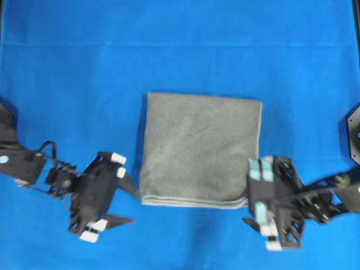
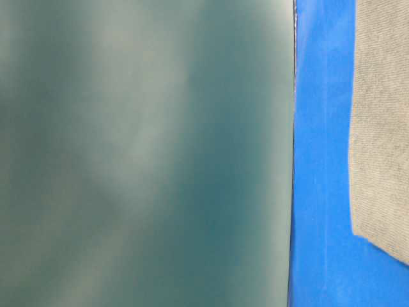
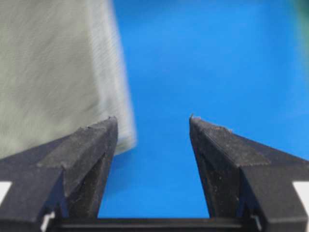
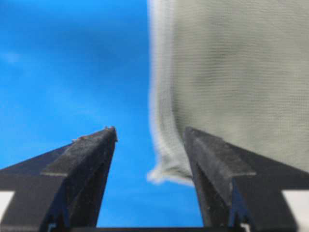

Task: Fold a large towel.

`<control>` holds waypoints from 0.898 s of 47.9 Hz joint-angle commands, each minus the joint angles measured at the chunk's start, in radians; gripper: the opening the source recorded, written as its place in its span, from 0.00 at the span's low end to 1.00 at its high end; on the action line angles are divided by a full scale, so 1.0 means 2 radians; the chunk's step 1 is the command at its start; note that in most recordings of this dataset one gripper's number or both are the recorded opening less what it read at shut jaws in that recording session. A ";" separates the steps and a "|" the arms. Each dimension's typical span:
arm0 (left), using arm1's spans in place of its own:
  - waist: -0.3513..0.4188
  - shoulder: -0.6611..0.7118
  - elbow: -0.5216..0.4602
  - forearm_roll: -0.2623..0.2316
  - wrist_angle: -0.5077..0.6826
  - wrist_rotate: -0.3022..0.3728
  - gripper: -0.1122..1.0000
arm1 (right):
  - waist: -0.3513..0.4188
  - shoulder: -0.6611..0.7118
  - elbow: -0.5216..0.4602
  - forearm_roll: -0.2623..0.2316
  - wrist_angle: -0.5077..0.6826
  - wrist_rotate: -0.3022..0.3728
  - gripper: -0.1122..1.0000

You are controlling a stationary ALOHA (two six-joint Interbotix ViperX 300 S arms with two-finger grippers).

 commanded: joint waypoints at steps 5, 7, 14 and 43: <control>-0.012 -0.091 -0.005 0.003 0.011 0.010 0.61 | 0.015 -0.078 -0.028 -0.008 0.072 0.000 0.65; -0.012 -0.109 -0.004 0.003 0.012 0.012 0.61 | 0.015 -0.100 -0.026 -0.016 0.081 -0.001 0.65; -0.005 -0.184 -0.001 0.006 0.021 0.037 0.61 | 0.015 -0.179 -0.012 -0.069 0.090 0.000 0.65; 0.140 -0.573 0.134 0.006 0.132 0.099 0.62 | 0.015 -0.502 0.122 -0.233 0.164 0.021 0.64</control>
